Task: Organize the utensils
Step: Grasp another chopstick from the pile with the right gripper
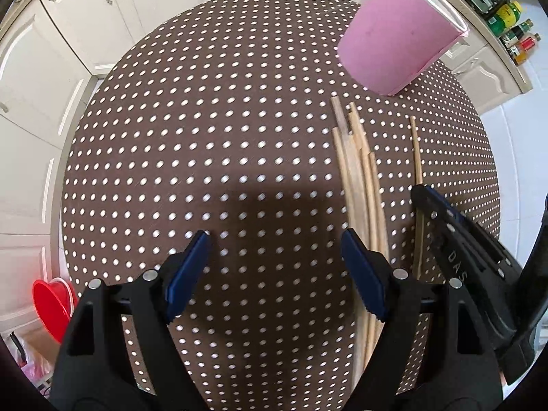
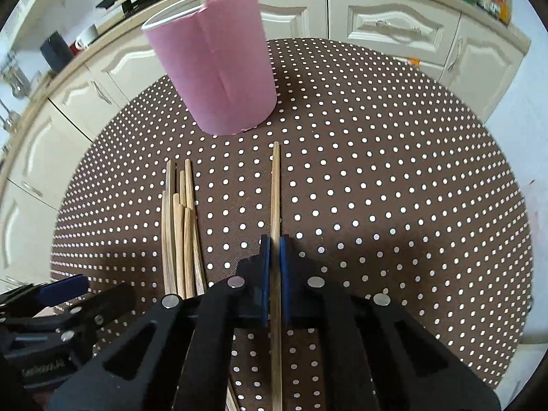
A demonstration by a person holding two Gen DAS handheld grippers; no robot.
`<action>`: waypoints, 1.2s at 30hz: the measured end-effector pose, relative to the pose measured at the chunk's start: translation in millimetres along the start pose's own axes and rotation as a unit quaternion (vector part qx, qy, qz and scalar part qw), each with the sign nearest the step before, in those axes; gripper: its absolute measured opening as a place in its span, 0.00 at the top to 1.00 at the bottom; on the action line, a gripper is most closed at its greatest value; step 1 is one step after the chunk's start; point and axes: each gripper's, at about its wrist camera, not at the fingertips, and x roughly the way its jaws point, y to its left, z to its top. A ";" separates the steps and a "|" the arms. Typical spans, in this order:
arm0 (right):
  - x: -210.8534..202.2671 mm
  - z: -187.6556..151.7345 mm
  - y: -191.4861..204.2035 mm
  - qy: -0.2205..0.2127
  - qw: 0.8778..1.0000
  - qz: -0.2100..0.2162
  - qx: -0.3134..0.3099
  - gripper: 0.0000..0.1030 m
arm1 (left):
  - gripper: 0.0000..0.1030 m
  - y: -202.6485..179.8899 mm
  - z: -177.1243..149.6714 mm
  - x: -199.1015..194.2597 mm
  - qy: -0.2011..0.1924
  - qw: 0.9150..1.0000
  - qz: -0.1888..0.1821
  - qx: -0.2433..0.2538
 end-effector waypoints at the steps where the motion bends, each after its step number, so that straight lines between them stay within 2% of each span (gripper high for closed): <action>1: -0.9 0.8 -1.8 0.001 1.000 0.003 0.002 0.95 | 0.24 -2.9 3.0 1.6 0.000 1.000 -0.001 0.001; 7: 0.5 3.0 -14.8 0.000 1.000 0.015 0.002 0.95 | 0.24 -20.2 12.9 13.3 0.007 1.000 0.004 0.007; 14: -1.0 -3.6 -13.8 0.000 1.000 0.024 0.004 0.95 | 0.24 -37.7 21.1 28.3 0.015 0.999 0.037 0.014; 25: -2.5 -3.4 -17.3 0.004 0.999 0.034 0.002 0.95 | 0.21 -48.1 45.7 36.6 0.025 0.998 0.052 -0.025; 31: -2.7 -1.9 -19.6 0.007 0.999 0.037 0.002 0.95 | 0.21 -36.7 46.7 29.9 0.045 0.996 0.060 -0.040; 33: -2.9 -1.9 -19.7 0.008 0.999 0.038 0.001 0.95 | 0.21 -31.9 46.6 30.4 0.048 0.995 0.070 -0.043; 35: -2.9 -1.8 -19.5 0.008 0.999 0.038 0.000 0.95 | 0.21 -27.9 48.1 34.1 0.063 0.991 0.106 -0.041; 36: -2.9 -1.7 -19.1 0.009 0.999 0.037 -0.001 0.95 | 0.21 -25.4 49.9 36.7 0.068 0.991 0.108 -0.045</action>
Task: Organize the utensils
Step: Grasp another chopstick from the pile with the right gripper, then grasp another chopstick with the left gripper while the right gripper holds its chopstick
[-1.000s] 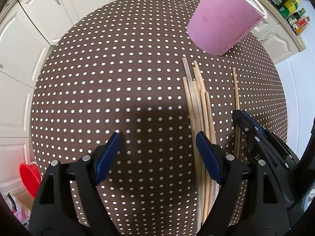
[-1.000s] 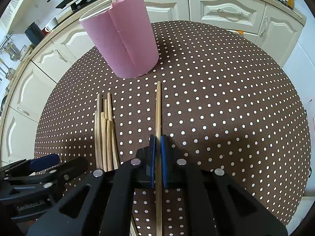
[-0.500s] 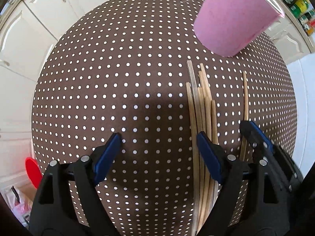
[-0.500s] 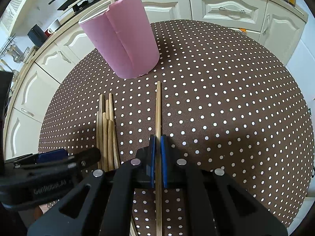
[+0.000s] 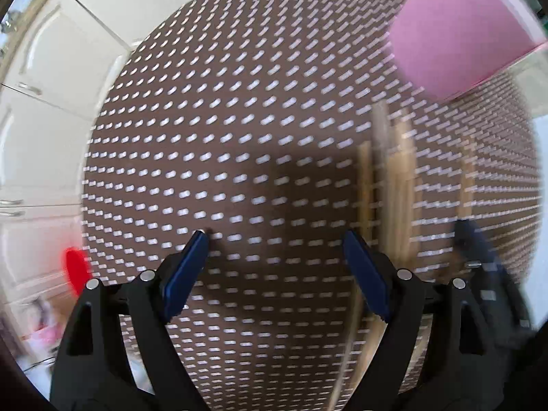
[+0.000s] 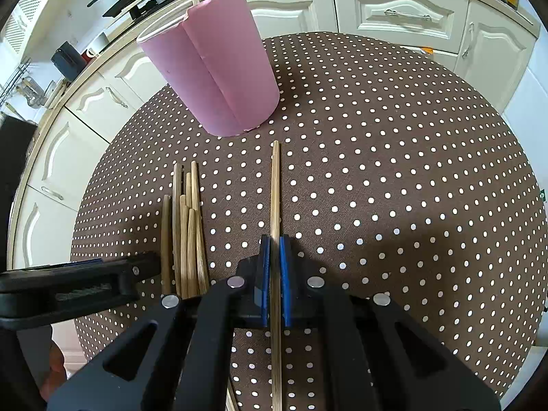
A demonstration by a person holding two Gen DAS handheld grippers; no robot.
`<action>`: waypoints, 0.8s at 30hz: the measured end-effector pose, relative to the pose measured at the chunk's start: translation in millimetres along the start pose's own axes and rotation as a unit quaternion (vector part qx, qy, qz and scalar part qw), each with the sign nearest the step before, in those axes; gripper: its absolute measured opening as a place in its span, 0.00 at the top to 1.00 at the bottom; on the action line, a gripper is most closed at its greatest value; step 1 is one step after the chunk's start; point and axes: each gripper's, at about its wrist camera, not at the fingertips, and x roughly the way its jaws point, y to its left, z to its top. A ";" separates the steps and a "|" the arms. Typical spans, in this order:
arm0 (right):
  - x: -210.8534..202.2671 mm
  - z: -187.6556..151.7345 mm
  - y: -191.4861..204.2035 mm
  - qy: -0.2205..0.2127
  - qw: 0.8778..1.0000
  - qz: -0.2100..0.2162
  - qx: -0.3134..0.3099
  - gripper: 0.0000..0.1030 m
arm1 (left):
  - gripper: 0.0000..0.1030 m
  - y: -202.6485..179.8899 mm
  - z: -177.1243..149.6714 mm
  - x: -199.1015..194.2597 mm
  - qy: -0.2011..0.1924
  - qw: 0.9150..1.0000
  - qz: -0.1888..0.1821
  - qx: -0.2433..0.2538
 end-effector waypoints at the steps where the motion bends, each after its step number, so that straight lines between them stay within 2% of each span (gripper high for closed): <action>1: 0.0 0.2 0.4 0.001 1.000 0.000 -0.001 0.95 | 0.21 3.0 1.4 0.2 0.003 1.000 -0.005 -0.008; 4: 0.4 0.3 0.1 0.002 1.000 0.001 -0.002 0.95 | 0.21 10.6 6.5 1.8 0.012 0.999 -0.026 -0.028; 7: 0.6 0.5 -0.1 0.002 1.000 0.003 -0.001 0.95 | 0.21 9.1 7.5 2.3 0.010 1.000 -0.026 -0.015; 12: 0.9 1.0 -1.7 0.004 1.000 0.006 -0.001 0.95 | 0.21 3.7 5.7 -9.3 0.011 0.997 -0.074 -0.017; 15: 0.7 1.2 -2.3 0.004 1.000 0.008 -0.001 0.95 | 0.21 3.1 3.5 -15.5 0.001 0.997 -0.072 -0.012; 18: 0.7 1.1 -2.8 0.004 1.000 0.008 -0.001 0.95 | 0.21 -2.1 2.3 -6.6 0.009 0.999 -0.054 -0.003; 21: 0.7 0.7 -2.6 0.003 1.000 0.009 0.000 0.95 | 0.21 -7.7 1.8 -3.6 0.000 0.998 -0.056 -0.005; 22: 0.6 0.9 -2.5 0.003 1.000 0.008 -0.001 0.95 | 0.21 -6.4 14.1 0.4 0.000 0.998 -0.055 -0.002; 24: 0.5 0.9 -2.2 0.003 1.000 0.007 -0.001 0.95 | 0.19 -8.5 11.9 0.6 0.000 0.999 -0.053 0.003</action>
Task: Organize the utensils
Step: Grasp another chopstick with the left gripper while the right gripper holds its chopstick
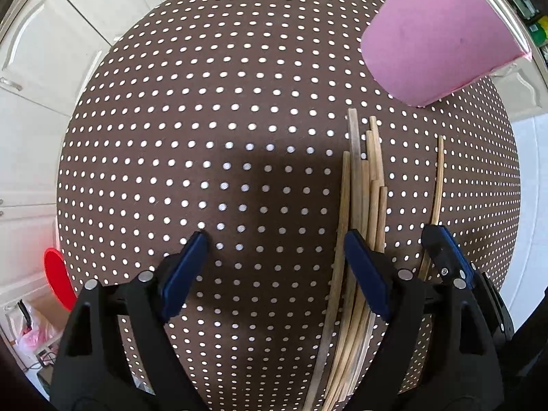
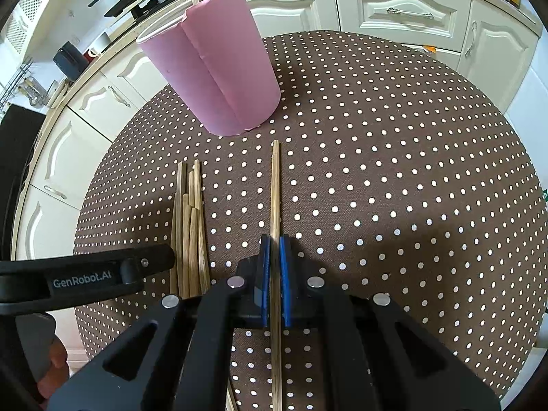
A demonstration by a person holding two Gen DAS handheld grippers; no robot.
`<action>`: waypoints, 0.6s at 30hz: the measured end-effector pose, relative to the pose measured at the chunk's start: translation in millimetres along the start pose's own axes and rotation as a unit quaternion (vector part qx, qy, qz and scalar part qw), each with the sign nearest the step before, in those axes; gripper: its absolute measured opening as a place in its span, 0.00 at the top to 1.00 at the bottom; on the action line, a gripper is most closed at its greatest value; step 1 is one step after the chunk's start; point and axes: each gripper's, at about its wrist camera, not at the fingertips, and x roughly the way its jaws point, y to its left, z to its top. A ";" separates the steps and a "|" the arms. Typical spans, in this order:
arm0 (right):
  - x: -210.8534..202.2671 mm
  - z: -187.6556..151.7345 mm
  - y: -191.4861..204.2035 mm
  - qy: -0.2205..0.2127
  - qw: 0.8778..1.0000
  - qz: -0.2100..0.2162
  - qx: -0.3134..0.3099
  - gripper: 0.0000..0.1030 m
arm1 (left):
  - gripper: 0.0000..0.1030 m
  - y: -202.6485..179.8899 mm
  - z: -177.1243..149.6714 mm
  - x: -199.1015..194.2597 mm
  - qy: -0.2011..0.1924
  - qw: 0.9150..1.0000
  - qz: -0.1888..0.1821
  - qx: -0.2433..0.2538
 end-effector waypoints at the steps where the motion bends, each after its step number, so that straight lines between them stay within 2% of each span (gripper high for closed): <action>1: 0.0 -0.1 -0.5 0.000 1.000 0.000 0.000 0.95 | 0.18 -3.6 0.0 2.0 0.001 1.000 0.005 0.000; 5: -0.1 -0.3 -1.0 0.000 1.000 0.001 0.001 0.95 | 0.18 -24.2 -3.5 9.8 -0.004 0.999 0.032 0.011; 8: -0.1 -0.3 -1.3 0.001 1.000 0.001 0.001 0.95 | 0.19 -27.0 -7.8 9.6 -0.014 0.999 0.029 0.005; 10: -0.2 0.0 -1.5 0.001 1.000 0.001 0.001 0.95 | 0.33 -24.9 -25.1 5.0 -0.035 0.999 0.027 0.015; 12: 0.0 0.3 -1.5 0.002 1.000 0.001 0.003 0.95 | 0.91 -28.2 -45.9 -3.7 -0.067 0.997 0.018 0.045; 14: 0.3 1.7 -1.1 0.005 1.000 0.000 0.002 0.95 | 0.92 -28.2 -48.5 -3.9 -0.067 0.996 0.000 0.059; 18: -1.2 5.2 -4.0 0.009 1.000 0.004 0.011 0.95 | 0.94 -16.3 -49.9 -4.2 -0.072 0.996 -0.023 0.048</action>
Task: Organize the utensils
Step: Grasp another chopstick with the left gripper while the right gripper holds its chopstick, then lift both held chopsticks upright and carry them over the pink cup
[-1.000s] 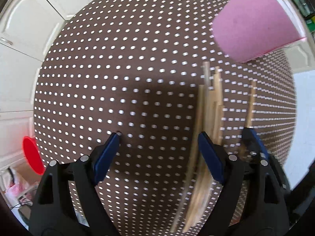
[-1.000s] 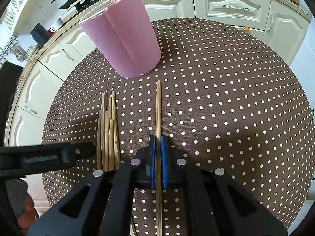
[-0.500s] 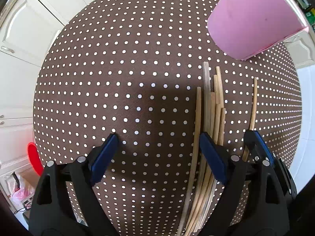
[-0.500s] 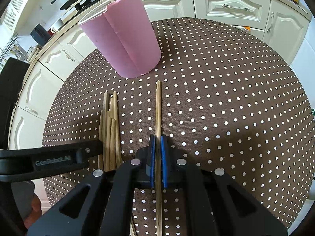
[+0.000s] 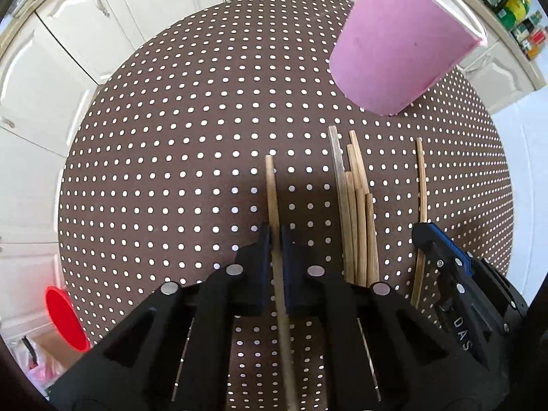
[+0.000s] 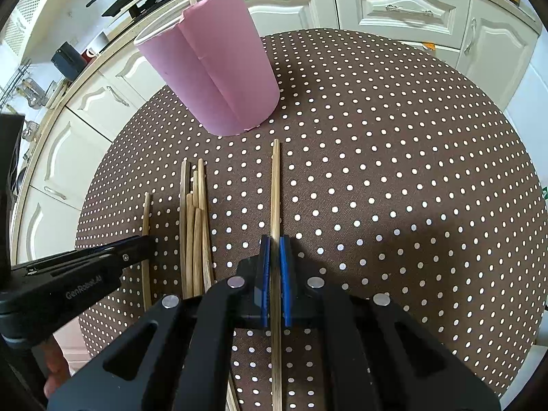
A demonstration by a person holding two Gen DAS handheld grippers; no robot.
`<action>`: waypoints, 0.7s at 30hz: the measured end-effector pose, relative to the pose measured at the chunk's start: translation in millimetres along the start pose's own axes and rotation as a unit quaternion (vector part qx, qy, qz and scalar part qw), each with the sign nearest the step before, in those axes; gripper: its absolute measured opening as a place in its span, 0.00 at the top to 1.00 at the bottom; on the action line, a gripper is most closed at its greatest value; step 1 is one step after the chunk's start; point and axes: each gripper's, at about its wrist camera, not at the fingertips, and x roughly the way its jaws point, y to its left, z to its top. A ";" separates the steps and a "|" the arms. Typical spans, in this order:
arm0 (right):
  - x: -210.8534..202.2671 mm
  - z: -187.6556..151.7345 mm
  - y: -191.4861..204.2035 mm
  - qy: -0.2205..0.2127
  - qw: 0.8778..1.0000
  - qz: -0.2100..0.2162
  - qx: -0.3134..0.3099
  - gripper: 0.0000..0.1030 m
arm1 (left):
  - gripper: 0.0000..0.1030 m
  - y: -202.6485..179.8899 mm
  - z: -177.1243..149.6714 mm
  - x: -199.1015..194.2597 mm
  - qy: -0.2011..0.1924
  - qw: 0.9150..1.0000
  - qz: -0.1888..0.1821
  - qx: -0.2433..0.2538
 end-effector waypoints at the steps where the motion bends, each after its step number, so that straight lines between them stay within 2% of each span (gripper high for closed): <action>1: -2.6 0.4 -1.1 -0.003 1.000 0.003 0.004 0.95 | 0.94 4.9 -0.7 -2.0 -0.003 1.000 -0.004 -0.001; 4: -10.5 1.3 -2.5 -0.013 1.000 0.002 0.007 0.95 | 0.94 8.8 -4.4 -12.8 -0.018 1.000 -0.018 0.003; 15: -56.4 6.9 -3.5 -0.070 0.997 0.004 0.011 0.96 | 0.94 3.6 -6.2 -68.5 -0.075 0.996 -0.030 0.025; 21: -78.2 6.9 -0.6 -0.097 0.995 0.007 0.006 0.95 | 0.94 8.8 -4.7 -103.9 -0.103 0.994 -0.034 0.015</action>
